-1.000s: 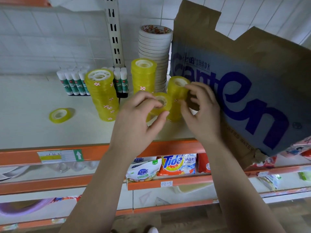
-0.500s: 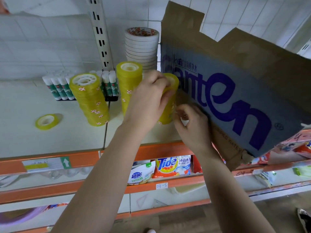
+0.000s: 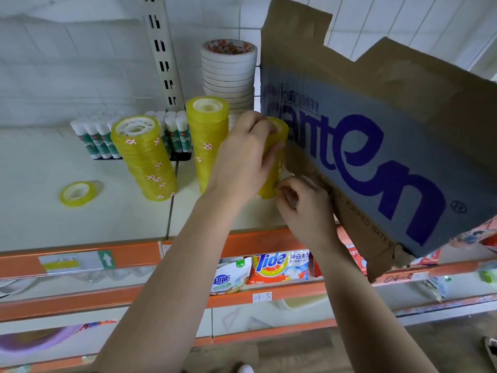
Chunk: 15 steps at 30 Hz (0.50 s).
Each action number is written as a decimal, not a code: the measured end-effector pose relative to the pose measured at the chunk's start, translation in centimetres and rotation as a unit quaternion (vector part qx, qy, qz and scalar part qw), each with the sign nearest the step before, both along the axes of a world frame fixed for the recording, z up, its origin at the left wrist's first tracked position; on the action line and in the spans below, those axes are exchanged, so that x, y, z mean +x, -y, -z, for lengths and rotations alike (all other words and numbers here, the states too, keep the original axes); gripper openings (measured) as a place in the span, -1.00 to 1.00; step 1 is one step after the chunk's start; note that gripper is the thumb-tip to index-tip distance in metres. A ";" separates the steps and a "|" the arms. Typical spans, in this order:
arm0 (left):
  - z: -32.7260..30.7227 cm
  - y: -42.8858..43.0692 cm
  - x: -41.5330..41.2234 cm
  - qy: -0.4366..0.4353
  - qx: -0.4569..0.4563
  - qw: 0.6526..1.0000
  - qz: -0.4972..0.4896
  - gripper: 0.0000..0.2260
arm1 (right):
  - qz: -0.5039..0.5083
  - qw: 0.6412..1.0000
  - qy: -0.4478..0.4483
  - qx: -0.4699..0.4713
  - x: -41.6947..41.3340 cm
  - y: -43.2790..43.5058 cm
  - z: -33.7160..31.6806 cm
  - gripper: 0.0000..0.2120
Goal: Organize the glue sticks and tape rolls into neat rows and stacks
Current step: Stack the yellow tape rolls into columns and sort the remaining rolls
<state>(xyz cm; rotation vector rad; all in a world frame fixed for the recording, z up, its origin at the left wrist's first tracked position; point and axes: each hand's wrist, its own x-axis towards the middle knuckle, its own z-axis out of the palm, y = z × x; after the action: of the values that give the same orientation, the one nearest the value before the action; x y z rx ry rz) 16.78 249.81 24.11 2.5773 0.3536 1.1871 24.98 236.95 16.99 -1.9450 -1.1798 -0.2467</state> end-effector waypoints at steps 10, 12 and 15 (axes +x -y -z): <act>0.1 0.0 0.4 0.021 -0.020 1.000 -0.008 -0.81 | 0.009 1.000 0.007 -0.004 0.0 0.1 0.2 -0.95; 0.1 0.0 0.4 0.023 -0.021 0.999 -0.006 -0.82 | 0.008 1.000 0.008 -0.003 0.0 0.2 0.3 -0.96; 0.1 0.0 0.4 0.026 -0.022 0.999 -0.003 -0.82 | 0.007 1.000 0.005 -0.009 0.0 0.2 0.2 -0.97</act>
<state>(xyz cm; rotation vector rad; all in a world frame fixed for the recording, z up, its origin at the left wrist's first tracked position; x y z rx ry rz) 17.20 249.76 23.96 2.5046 0.3714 1.2319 25.01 236.79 16.77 -1.9700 -1.1788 -0.2546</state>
